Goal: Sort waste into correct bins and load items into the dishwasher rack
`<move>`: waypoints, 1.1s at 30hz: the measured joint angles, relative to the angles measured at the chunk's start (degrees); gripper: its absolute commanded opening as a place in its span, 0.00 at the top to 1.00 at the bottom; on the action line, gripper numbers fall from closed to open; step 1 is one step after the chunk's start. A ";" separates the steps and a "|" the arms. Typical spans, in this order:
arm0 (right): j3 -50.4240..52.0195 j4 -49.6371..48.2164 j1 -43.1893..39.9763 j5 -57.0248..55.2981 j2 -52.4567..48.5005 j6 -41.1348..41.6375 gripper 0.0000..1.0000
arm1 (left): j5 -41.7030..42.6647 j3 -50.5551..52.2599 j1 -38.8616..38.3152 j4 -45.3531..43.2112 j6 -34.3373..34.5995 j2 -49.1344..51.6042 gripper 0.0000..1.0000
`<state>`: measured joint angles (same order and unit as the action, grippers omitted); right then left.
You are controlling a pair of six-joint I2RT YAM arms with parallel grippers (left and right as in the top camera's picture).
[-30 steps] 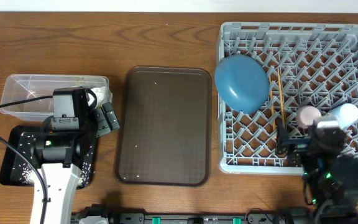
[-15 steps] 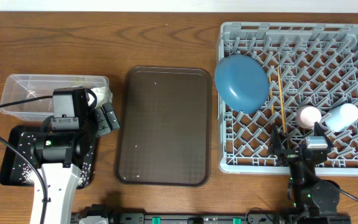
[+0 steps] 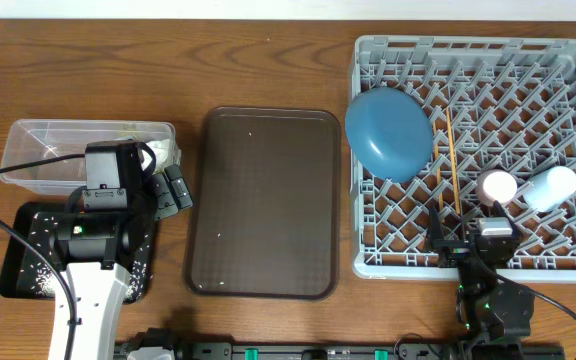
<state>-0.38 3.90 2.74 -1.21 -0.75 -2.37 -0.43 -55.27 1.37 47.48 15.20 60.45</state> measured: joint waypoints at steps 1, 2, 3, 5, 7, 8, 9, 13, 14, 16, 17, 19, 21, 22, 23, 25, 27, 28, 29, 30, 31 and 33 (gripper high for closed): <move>0.00 0.00 0.00 0.00 0.02 0.00 0.01 | 0.00 0.00 0.00 0.04 0.00 0.02 0.02; 0.00 0.00 0.00 0.00 0.02 0.00 0.01 | 0.00 0.00 0.00 0.02 0.00 0.02 0.02; 0.00 0.00 0.00 0.02 0.02 0.00 0.01 | 0.00 0.00 -0.02 0.04 0.00 0.02 0.02; 0.00 0.00 0.00 0.02 0.02 0.00 0.01 | 0.00 0.00 -0.02 0.04 0.00 0.02 0.02; 0.00 0.00 0.00 0.00 0.02 0.00 0.01 | 0.00 0.00 -0.02 0.04 0.00 0.00 0.02; 0.00 0.00 0.00 0.00 0.02 0.00 0.01 | 0.00 0.00 -0.02 0.04 0.00 0.00 0.02; 0.00 0.00 0.00 0.02 0.02 0.00 0.01 | 0.00 0.00 0.00 0.04 0.00 0.02 0.02; 0.00 0.00 0.00 0.02 0.02 0.00 0.01 | 0.00 0.00 0.00 0.04 0.00 0.00 0.02; 0.00 0.00 0.00 0.02 0.02 0.00 0.01 | 0.00 0.00 -0.02 0.04 0.00 0.00 0.02; 0.00 0.00 0.00 0.02 0.02 0.00 0.01 | 0.00 0.02 -0.02 0.02 0.00 -0.22 0.02; 0.00 0.02 0.00 0.02 0.02 0.00 0.02 | 0.00 0.07 -0.02 0.04 0.00 -0.68 0.02; 0.00 0.00 0.00 0.02 0.02 0.00 0.01 | -0.04 0.63 -0.02 0.00 -0.04 -2.73 0.02; 0.00 0.02 0.00 0.02 0.02 0.00 0.01 | -0.61 1.99 -0.02 -0.07 -0.44 -6.82 0.02; 0.00 -0.02 0.00 0.04 0.02 0.00 0.01 | -1.11 2.91 0.00 -0.24 -0.70 -9.31 0.02; 0.00 -0.02 0.00 0.07 0.02 0.00 0.01 | -1.49 4.04 0.00 -0.57 -1.40 -12.33 0.02; 0.00 0.00 0.00 0.07 0.02 0.00 0.01 | -1.95 6.64 0.00 -1.95 -2.84 -17.99 0.02; 0.00 0.02 0.00 0.09 0.02 0.00 0.01 | -2.32 10.47 0.00 -5.81 -5.01 -24.65 0.02; 0.00 -0.02 0.00 0.11 0.02 0.00 0.01 | -2.56 12.35 0.00 -8.13 -6.19 -27.61 0.02; 0.00 0.00 0.00 0.11 0.02 0.00 0.01 | -2.64 14.62 0.00 -11.04 -7.39 -30.69 0.02; 0.00 0.02 0.00 0.13 0.02 0.00 0.01 | -2.73 16.65 0.00 -13.40 -8.37 -33.38 0.02; 0.00 0.02 0.00 0.13 0.02 0.00 0.01 | -2.82 19.41 0.00 -15.89 -9.64 -36.94 0.02; 0.00 0.02 0.00 0.13 0.02 0.00 0.01 | -2.89 24.02 0.00 -19.41 -11.43 -42.73 0.02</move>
<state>-0.38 3.92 2.74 -1.08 -0.73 -2.37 -3.31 -31.24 1.37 28.08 3.77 17.72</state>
